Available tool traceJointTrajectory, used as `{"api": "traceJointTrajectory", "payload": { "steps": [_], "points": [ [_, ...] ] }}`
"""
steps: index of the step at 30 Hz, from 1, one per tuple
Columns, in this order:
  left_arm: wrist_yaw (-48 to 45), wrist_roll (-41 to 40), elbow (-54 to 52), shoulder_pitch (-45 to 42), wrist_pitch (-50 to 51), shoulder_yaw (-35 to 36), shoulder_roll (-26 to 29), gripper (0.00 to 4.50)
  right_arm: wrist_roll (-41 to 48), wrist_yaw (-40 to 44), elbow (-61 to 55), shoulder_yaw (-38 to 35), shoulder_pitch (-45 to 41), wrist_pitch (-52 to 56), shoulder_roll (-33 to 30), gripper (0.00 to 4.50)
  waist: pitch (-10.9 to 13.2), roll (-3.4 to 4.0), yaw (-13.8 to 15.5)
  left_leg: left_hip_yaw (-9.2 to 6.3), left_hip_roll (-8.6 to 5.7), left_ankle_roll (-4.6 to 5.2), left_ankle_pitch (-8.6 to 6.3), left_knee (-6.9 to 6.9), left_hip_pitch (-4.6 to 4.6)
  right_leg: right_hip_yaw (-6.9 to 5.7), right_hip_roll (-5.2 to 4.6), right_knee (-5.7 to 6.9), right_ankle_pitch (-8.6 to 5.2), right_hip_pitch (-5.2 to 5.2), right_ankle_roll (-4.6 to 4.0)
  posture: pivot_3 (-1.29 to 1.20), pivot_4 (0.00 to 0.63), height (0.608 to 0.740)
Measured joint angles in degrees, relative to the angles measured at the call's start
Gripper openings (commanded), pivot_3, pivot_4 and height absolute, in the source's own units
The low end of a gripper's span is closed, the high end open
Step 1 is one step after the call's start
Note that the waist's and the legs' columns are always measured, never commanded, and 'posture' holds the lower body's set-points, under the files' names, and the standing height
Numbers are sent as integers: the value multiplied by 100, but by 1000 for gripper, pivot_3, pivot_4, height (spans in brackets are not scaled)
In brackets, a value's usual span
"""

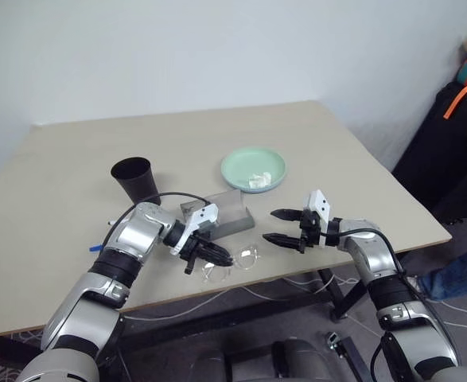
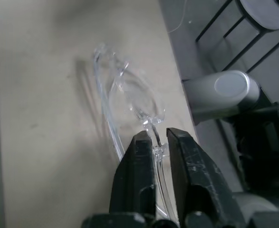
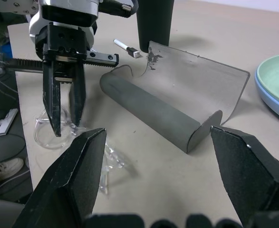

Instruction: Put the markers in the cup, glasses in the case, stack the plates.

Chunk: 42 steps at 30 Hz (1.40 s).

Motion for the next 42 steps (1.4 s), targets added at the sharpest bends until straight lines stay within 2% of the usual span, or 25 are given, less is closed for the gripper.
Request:
{"api": "traceJointTrajectory", "payload": {
  "steps": [3,6,20,29,35,42],
  "points": [
    [2,26,4,0,-39,6,1,567,0,-1,30,5,-5,-36,-2,3789,0,0,0,0,0,0,0,0,2,0,0,1,0,0,0,0,0,740],
    [-14,-15,-1,0,-17,39,0,20,0,-17,131,27,-34,-74,6,3789,0,0,1,0,0,0,0,0,2,0,0,1,0,2,0,0,0,740],
    [-76,-165,-66,1,78,184,62,20,-1,-69,336,117,-205,-240,40,3789,-1,0,0,-7,0,1,1,7,7,-1,1,8,1,7,0,0,0,740],
    [-258,-532,-134,-399,282,736,368,20,-3,-128,799,115,-388,-330,-4,3789,2,-7,0,-6,-3,2,1,8,-5,0,1,2,1,2,0,0,0,740],
    [393,-269,1137,-1387,-739,1157,356,20,-3,-113,866,117,-446,-421,-22,3789,1,-7,1,-6,-5,3,1,11,4,1,0,4,1,11,1,0,0,740],
    [815,465,2778,-1683,-2276,934,-210,20,-3,-116,937,168,-442,-445,114,3789,1,-8,1,-2,-5,2,1,11,-2,2,1,4,6,8,9,0,0,740]
  ]
}}
